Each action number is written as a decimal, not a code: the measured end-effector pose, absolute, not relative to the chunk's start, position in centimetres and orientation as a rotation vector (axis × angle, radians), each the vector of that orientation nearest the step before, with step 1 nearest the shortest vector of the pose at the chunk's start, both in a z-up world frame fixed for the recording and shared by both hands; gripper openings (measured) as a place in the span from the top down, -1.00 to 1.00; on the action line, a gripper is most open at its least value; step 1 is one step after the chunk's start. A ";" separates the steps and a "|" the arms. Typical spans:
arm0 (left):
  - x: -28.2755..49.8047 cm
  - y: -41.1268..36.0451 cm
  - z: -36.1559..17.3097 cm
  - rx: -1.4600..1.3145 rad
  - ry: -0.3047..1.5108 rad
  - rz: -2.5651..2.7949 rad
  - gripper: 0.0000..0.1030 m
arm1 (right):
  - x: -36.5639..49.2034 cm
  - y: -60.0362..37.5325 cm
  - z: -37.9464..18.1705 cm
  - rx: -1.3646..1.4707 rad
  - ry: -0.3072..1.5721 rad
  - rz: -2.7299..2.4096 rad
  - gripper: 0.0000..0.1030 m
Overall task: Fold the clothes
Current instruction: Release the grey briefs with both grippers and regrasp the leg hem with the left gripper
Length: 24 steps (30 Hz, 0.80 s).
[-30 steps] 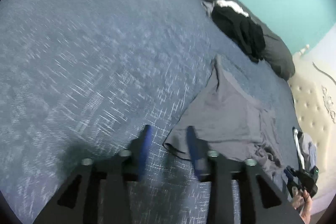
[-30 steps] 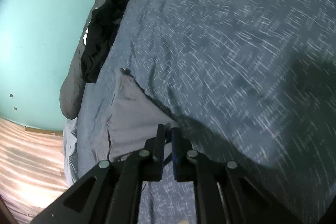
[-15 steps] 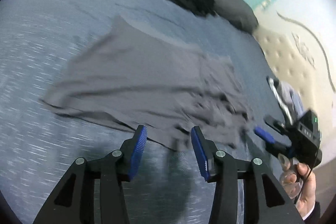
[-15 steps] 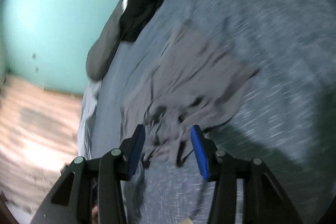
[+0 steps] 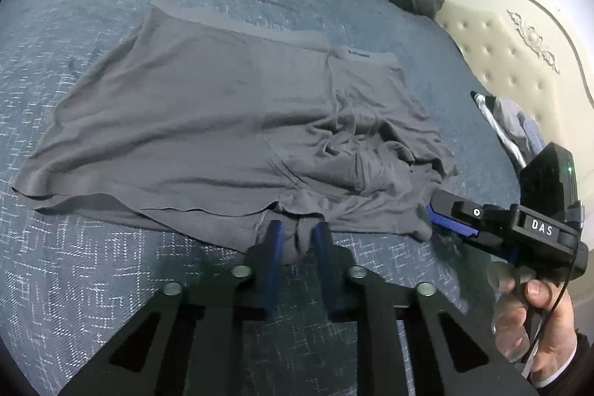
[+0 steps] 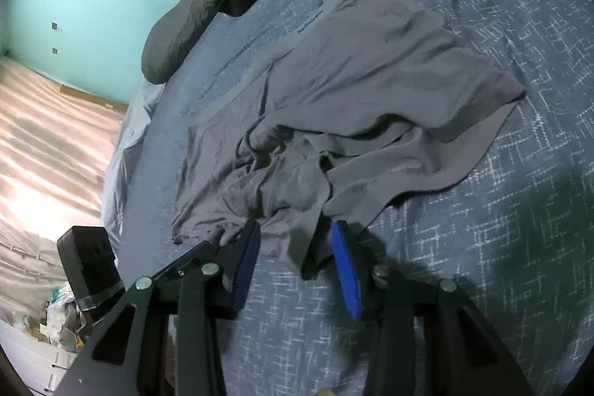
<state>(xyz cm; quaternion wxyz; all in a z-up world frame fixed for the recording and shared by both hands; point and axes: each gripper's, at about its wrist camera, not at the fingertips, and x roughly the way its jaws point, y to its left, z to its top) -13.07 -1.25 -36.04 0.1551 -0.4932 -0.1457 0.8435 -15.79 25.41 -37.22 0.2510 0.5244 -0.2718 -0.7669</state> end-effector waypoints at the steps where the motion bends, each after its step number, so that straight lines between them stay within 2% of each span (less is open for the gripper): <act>1: -13.1 -1.3 -36.2 -1.415 -0.419 2.411 0.83 | -15.8 25.4 -37.3 1.431 -0.742 -2.087 0.28; 3: -13.4 -1.3 -36.4 -1.417 -0.431 2.400 0.94 | -15.9 25.3 -37.4 1.434 -0.741 -2.084 0.34; 5: -13.5 -1.4 -36.3 -1.409 -0.443 2.397 0.94 | -15.7 24.8 -37.4 1.422 -0.718 -2.071 0.50; 6: -13.4 -1.4 -36.1 -1.399 -0.437 2.400 0.95 | -15.6 24.5 -37.4 1.416 -0.704 -2.066 0.66; 8: -13.4 -1.5 -35.8 -1.383 -0.436 2.399 0.95 | -15.8 23.7 -37.3 1.412 -0.667 -2.064 0.75; 10: -13.2 -1.8 -35.6 -1.375 -0.441 2.392 0.95 | -15.9 23.1 -37.3 1.411 -0.635 -2.065 0.95; 24: -9.2 -4.8 -32.8 -1.313 -0.543 2.366 0.96 | -13.3 23.9 -33.2 1.294 -0.598 -1.983 0.98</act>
